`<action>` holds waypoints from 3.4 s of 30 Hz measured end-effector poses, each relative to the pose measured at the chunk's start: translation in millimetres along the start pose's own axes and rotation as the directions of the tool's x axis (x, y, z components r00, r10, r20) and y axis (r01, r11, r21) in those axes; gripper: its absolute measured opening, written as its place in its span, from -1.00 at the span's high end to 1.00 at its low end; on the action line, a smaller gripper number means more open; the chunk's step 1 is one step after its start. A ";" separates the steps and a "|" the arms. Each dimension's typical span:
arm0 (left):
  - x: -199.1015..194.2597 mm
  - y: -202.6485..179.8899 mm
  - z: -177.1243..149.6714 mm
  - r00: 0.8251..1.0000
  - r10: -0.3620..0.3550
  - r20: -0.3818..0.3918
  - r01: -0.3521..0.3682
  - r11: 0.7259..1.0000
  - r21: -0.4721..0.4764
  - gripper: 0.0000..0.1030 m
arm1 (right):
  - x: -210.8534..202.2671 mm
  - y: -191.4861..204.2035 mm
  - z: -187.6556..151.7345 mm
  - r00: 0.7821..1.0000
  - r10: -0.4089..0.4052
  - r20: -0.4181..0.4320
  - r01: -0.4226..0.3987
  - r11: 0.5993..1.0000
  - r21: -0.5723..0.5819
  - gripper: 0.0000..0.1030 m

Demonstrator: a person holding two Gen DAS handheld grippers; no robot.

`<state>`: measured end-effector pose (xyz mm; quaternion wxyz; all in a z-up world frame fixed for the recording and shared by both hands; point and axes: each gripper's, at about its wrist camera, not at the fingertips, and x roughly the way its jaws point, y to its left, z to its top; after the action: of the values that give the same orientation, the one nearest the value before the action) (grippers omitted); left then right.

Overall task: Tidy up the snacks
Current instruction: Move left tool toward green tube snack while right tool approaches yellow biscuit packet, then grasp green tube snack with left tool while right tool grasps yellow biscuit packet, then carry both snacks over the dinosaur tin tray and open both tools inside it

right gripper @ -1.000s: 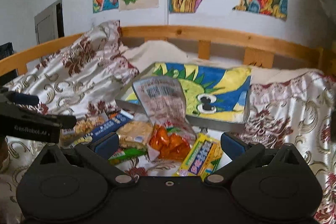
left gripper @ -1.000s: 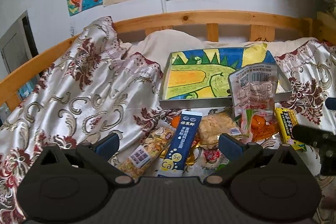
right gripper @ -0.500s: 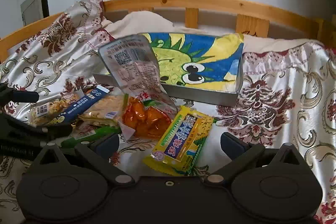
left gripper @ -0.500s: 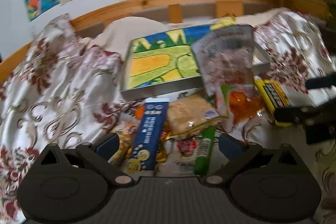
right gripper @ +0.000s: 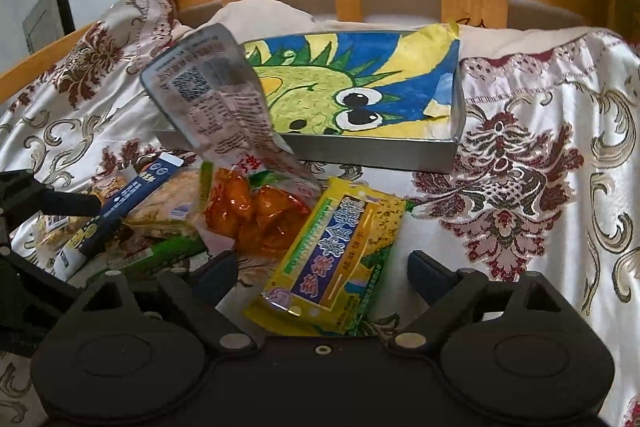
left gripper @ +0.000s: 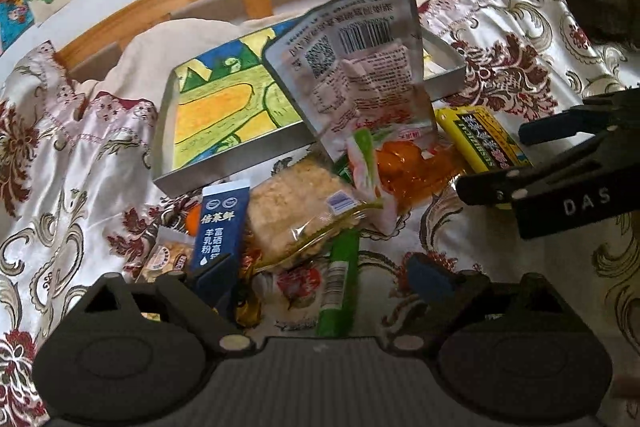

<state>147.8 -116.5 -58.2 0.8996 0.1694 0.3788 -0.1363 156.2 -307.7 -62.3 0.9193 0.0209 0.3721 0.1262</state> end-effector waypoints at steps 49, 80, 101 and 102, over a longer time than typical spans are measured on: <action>31.0 11.2 23.7 0.932 -0.204 -0.300 0.087 0.928 -0.362 0.59 | -6.9 -6.5 2.0 0.999 0.016 -0.049 -0.009 0.991 0.130 -0.05; -38.0 3.9 44.7 0.883 -0.355 -0.308 0.146 0.831 -0.537 0.63 | -50.4 -23.5 12.5 0.986 0.164 0.005 -0.160 0.957 0.242 0.00; -5.8 11.8 117.9 0.983 -0.186 -0.002 0.152 0.811 -0.566 0.63 | -19.8 -56.8 33.4 0.966 0.040 0.256 -0.105 0.964 0.244 0.00; 0.4 13.6 123.9 0.983 -0.180 0.017 0.158 0.807 -0.569 0.63 | -17.3 -61.2 35.5 0.963 0.029 0.268 -0.100 0.962 0.255 0.00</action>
<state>231.9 -154.8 25.5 0.8861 -0.1377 0.4326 -0.0935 182.0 -369.3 -33.1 0.9446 0.1727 0.2600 0.1014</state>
